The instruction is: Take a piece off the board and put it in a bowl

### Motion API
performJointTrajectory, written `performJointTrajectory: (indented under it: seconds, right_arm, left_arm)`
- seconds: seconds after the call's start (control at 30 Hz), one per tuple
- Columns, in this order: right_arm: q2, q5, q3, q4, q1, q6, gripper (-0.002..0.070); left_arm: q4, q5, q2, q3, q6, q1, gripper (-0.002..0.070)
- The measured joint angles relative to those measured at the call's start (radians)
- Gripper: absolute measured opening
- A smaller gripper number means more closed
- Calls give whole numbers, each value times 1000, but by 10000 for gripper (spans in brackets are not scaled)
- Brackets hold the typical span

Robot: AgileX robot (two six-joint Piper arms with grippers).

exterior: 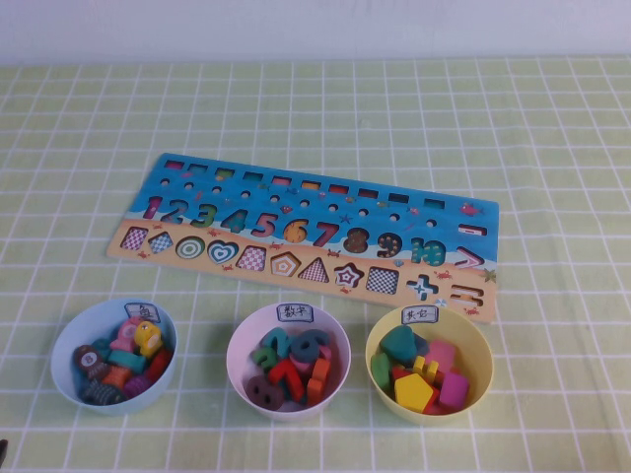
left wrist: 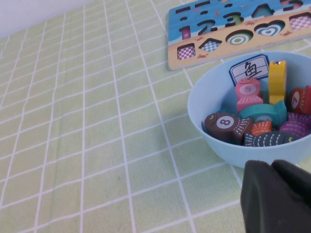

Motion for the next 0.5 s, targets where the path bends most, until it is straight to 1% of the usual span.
performJointTrajectory:
  seconds: [0.5]
  right_arm:
    - [0, 8, 0, -6, 0, 14, -16]
  left_arm:
    - [0, 0, 0, 0, 0, 0, -5]
